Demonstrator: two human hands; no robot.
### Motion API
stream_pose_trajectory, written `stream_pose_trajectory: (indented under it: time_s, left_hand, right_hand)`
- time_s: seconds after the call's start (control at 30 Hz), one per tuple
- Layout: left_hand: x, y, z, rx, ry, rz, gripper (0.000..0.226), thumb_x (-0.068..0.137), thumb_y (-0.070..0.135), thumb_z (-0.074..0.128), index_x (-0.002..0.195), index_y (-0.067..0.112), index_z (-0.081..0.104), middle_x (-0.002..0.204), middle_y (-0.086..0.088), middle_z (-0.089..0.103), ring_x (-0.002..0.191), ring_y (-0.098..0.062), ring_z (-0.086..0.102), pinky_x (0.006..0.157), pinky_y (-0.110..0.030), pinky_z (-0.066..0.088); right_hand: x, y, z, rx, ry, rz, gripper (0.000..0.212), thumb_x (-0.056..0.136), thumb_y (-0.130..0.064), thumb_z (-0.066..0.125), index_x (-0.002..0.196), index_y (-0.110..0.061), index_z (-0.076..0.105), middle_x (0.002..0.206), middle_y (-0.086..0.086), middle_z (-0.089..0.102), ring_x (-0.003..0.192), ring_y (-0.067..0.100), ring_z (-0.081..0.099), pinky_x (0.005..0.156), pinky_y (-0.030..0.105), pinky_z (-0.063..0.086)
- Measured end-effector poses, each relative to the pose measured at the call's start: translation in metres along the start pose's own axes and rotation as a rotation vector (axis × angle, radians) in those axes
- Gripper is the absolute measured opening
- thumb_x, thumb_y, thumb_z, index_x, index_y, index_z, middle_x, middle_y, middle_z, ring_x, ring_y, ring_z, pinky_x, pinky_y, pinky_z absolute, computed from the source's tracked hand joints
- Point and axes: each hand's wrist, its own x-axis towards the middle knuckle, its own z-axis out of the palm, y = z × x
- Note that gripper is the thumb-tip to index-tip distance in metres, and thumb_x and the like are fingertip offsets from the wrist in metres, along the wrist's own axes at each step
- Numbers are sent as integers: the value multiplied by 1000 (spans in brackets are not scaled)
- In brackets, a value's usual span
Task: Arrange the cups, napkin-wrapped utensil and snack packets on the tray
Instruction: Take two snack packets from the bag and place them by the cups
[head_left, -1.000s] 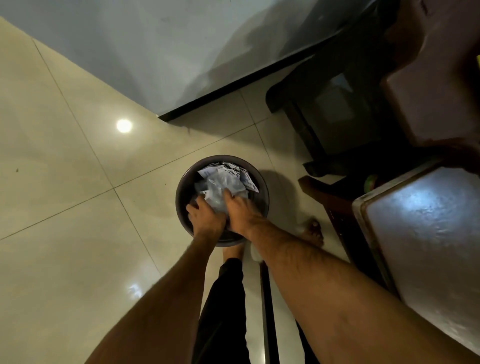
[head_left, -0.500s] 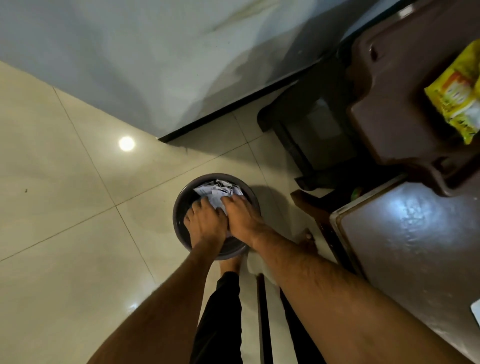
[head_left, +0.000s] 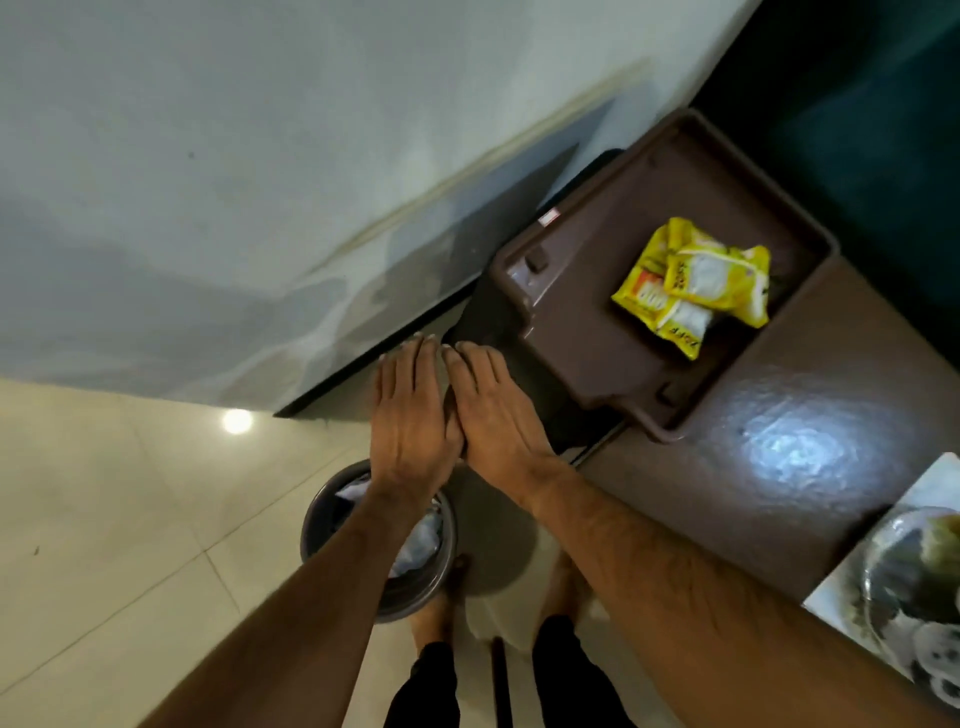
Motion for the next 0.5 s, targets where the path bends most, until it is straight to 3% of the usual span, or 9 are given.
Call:
stream_pose_trajectory:
  time_s: [0.1, 0.23, 0.37, 0.43, 0.5]
  left_hand:
    - [29, 40, -9, -65, 11, 43, 58, 97, 38, 45, 144, 4, 51, 147, -17, 55, 140, -31, 51, 121, -48, 37]
    - [62, 101, -6, -149, 36, 150, 55, 97, 30, 48, 144, 1, 51, 148, -17, 54, 141, -30, 49, 120, -50, 36]
    - [84, 156, 9, -168, 32, 198, 55, 94, 21, 57, 144, 1, 49, 148, -16, 54, 141, -30, 48, 121, -49, 35]
    - [92, 178, 20, -152, 18, 173, 55, 94, 21, 55, 145, 4, 48, 149, -13, 53, 142, -28, 47, 122, -45, 32]
    - [99, 197, 33, -140, 12, 146, 53, 96, 24, 55, 145, 6, 49, 148, -12, 54, 140, -27, 48, 120, -42, 33]
  right_hand:
    - [3, 28, -40, 30, 34, 38, 79, 83, -28, 78, 148, -2, 42, 143, 16, 49, 129, 31, 47, 110, 39, 48]
    - [0, 79, -83, -30, 221, 53, 68, 78, -16, 78, 136, 6, 50, 126, 22, 58, 115, 36, 54, 98, 44, 54]
    - [-10, 137, -108, -64, 276, 105, 54, 91, -23, 53, 135, 10, 52, 128, 28, 58, 119, 43, 54, 105, 51, 48]
    - [-14, 165, -116, -85, 282, 192, 52, 93, -19, 59, 137, 7, 52, 131, 27, 58, 120, 42, 54, 104, 51, 49]
    - [-19, 194, -124, -114, 239, 249, 61, 83, -11, 65, 139, 8, 50, 132, 29, 57, 122, 44, 53, 105, 53, 47]
